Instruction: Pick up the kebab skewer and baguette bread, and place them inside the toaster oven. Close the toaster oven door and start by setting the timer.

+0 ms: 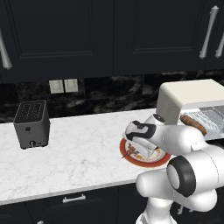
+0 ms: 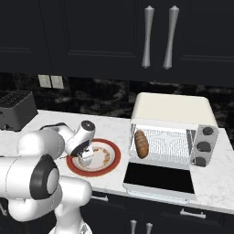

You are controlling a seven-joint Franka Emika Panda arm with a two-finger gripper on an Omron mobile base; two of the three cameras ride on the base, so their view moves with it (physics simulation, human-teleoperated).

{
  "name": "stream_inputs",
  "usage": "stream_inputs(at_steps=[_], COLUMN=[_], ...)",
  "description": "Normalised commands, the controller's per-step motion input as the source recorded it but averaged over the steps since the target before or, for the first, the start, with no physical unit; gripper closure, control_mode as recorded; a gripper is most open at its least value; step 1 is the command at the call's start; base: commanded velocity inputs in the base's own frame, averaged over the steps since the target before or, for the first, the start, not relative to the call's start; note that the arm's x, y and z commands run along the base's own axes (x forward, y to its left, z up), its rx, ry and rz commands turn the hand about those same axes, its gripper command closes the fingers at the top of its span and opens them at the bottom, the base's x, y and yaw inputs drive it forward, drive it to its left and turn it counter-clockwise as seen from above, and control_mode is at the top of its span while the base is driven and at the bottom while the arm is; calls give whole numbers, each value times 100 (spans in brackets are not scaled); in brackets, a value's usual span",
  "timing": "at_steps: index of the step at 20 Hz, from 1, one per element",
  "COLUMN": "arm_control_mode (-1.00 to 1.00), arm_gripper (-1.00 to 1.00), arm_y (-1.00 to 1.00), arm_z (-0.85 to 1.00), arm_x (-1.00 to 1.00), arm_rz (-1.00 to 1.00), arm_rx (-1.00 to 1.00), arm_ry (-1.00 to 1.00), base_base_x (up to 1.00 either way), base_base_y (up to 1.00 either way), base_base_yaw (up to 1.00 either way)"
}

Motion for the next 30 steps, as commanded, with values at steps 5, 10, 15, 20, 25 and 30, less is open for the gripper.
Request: stream_inputs(at_steps=[5,10,15,20,25,30], arm_control_mode=[-100,-100,-100,-100,-100,-100], arm_gripper=[100,100,100,100,100,100], arm_y=[0,-23,-63,-61,-55,-75], arm_z=[-2,64,100,100,100,98], arm_x=[-1,-34,-80,-87,-51,-12], arm_rz=[-4,-1,-1,-13,-29,-36], arm_rx=[5,5,5,3,1,0], arm_ry=[-2,-2,-6,-4,1,8], base_base_x=[0,0,0,0,0,0], base_base_y=[0,0,0,0,0,0], base_base_yaw=[0,0,0,0,0,0])
